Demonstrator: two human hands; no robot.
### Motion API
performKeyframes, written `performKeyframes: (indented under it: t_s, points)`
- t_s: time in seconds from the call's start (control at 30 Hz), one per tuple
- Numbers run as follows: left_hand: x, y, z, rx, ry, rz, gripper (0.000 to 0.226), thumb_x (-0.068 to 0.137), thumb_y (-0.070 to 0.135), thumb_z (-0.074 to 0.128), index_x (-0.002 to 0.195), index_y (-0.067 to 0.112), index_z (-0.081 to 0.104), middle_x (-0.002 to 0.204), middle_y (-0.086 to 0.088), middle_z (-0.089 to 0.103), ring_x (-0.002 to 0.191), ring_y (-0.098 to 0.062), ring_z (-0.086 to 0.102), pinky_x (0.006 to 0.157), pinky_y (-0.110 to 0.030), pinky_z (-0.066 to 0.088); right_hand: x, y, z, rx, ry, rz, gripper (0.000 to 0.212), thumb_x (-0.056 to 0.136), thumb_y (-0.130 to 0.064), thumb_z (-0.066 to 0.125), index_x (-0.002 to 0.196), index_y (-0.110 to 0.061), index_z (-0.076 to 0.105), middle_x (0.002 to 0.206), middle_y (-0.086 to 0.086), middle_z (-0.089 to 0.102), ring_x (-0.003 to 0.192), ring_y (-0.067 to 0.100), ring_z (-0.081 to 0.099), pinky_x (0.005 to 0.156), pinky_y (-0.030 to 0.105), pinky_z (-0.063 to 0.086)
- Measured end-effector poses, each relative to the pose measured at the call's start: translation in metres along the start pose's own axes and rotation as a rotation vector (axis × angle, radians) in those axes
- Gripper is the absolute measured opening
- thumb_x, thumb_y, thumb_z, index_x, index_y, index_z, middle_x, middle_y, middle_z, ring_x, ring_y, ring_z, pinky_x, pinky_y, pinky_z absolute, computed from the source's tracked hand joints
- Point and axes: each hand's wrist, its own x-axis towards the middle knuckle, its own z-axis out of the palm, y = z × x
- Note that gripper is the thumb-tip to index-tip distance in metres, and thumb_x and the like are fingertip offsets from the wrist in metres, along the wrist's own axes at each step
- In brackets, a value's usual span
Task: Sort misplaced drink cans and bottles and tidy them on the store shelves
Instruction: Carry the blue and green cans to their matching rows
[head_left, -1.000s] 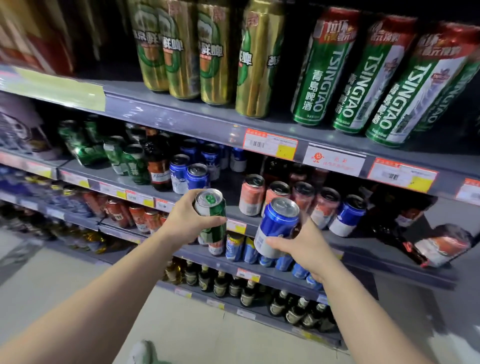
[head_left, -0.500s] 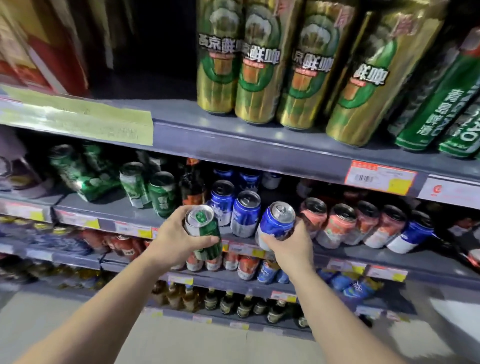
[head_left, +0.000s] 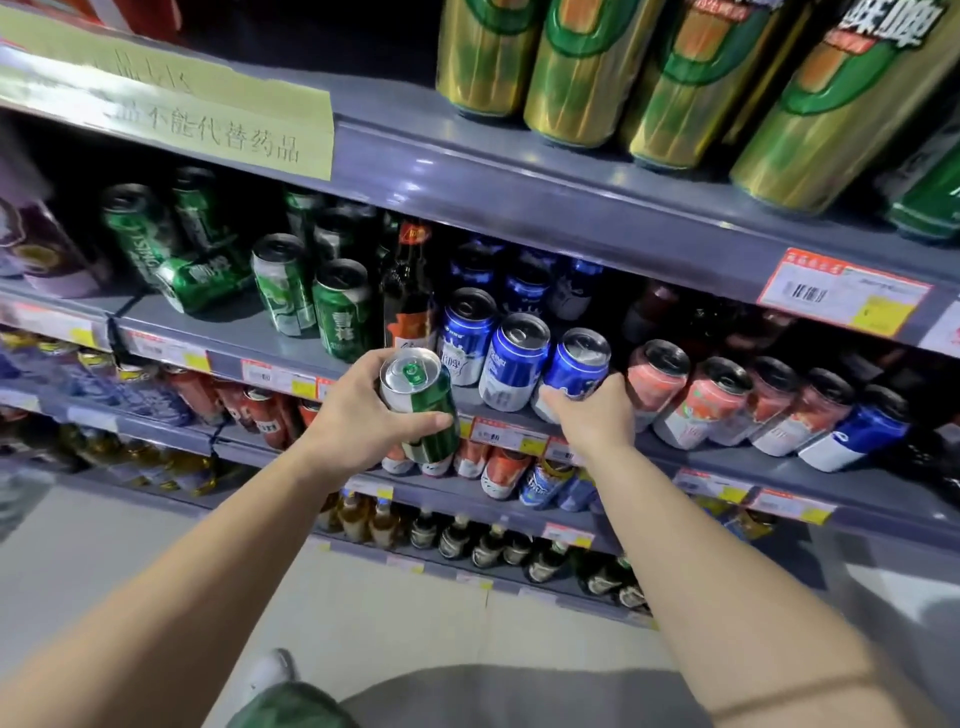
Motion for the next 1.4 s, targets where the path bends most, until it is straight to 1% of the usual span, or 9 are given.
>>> performKeyframes:
  t_s: [0.13,0.33,0.43,0.53,0.73,0.87,1.03,1.23,1.4]
  points:
    - [-0.003,-0.005,0.002,0.006,0.028,0.0,0.077,0.063,0.032,0.09,0.128,0.024,0.049,0.115,0.005,0.063,0.072,-0.008,0.058,0.062,-0.02,0.046,0.005,0.004,0.012,0.093,0.019,0.016,0.056,0.079,-0.03,0.076,0.122,-0.01,0.044,0.116,0.002,0.057,0.096,0.022,0.054,0.079,0.035,0.044]
    - [-0.004,-0.001,0.001,-0.057,0.056,-0.025,0.067,0.066,0.023,0.089,0.12,0.027,0.05,0.109,0.003,0.065,0.064,-0.005,0.06,0.058,-0.021,0.047,-0.005,0.014,0.025,0.322,-0.192,-0.021,0.086,0.088,-0.018,0.067,0.154,-0.024,0.012,0.153,0.0,0.036,0.136,0.017,0.041,0.109,0.044,0.04]
    - [-0.003,0.003,-0.002,-0.067,0.08,-0.03,0.063,0.066,0.021,0.088,0.116,0.03,0.05,0.105,0.006,0.066,0.078,-0.014,0.063,0.062,-0.03,0.052,-0.011,0.011,0.028,0.135,-0.067,-0.193,0.044,0.084,-0.023,0.068,0.125,-0.025,0.052,0.128,-0.002,0.057,0.115,0.015,0.056,0.092,0.031,0.047]
    - [-0.001,0.002,-0.005,-0.075,0.1,-0.038,0.062,0.066,0.02,0.088,0.115,0.029,0.051,0.102,0.006,0.066,0.088,-0.019,0.065,0.072,-0.045,0.055,-0.015,0.006,0.031,-0.064,-0.187,-0.37,0.018,0.086,-0.023,0.066,0.101,-0.032,0.062,0.104,-0.009,0.062,0.093,0.008,0.058,0.068,0.016,0.04]
    - [0.006,-0.008,-0.036,-0.063,0.17,-0.024,0.066,0.066,0.024,0.089,0.122,0.025,0.052,0.113,0.009,0.063,0.102,-0.007,0.061,0.08,-0.019,0.047,-0.018,-0.004,0.041,-0.101,-0.288,-0.309,0.043,0.091,-0.027,0.061,0.133,-0.029,0.053,0.114,-0.011,0.059,0.103,0.013,0.057,0.084,0.03,0.046]
    - [0.016,-0.014,-0.074,-0.016,0.308,-0.019,0.066,0.067,0.028,0.087,0.122,0.025,0.05,0.109,0.015,0.058,0.095,-0.001,0.057,0.073,-0.008,0.04,-0.034,-0.018,0.056,-0.162,-0.284,-0.322,0.029,0.091,-0.028,0.06,0.121,-0.031,0.06,0.114,-0.011,0.062,0.09,0.009,0.057,0.074,0.028,0.042]
    - [0.044,-0.024,-0.118,0.044,0.511,-0.041,0.079,0.067,0.031,0.087,0.133,0.019,0.045,0.114,0.004,0.057,0.094,-0.013,0.059,0.082,-0.028,0.05,-0.058,-0.053,0.067,-0.042,-0.205,-0.437,0.013,0.09,-0.024,0.061,0.098,-0.035,0.062,0.092,-0.018,0.065,0.084,-0.004,0.059,0.063,0.008,0.04]
    - [0.08,-0.026,-0.132,0.178,0.476,0.026,0.078,0.064,0.034,0.089,0.129,0.01,0.053,0.109,-0.002,0.063,0.093,-0.018,0.061,0.081,-0.027,0.046,-0.052,-0.118,0.065,0.237,0.06,-0.465,0.026,0.085,-0.024,0.068,0.109,-0.027,0.059,0.097,-0.01,0.066,0.086,0.01,0.062,0.079,0.028,0.05]
    - [0.097,-0.036,-0.125,0.245,0.419,0.083,0.081,0.06,0.036,0.091,0.126,0.005,0.056,0.098,-0.005,0.066,0.085,-0.016,0.063,0.073,-0.025,0.047,-0.035,-0.157,0.077,0.159,-0.077,-0.301,0.032,0.081,-0.043,0.073,0.094,-0.019,0.056,0.087,-0.004,0.06,0.086,0.02,0.057,0.07,0.026,0.045]
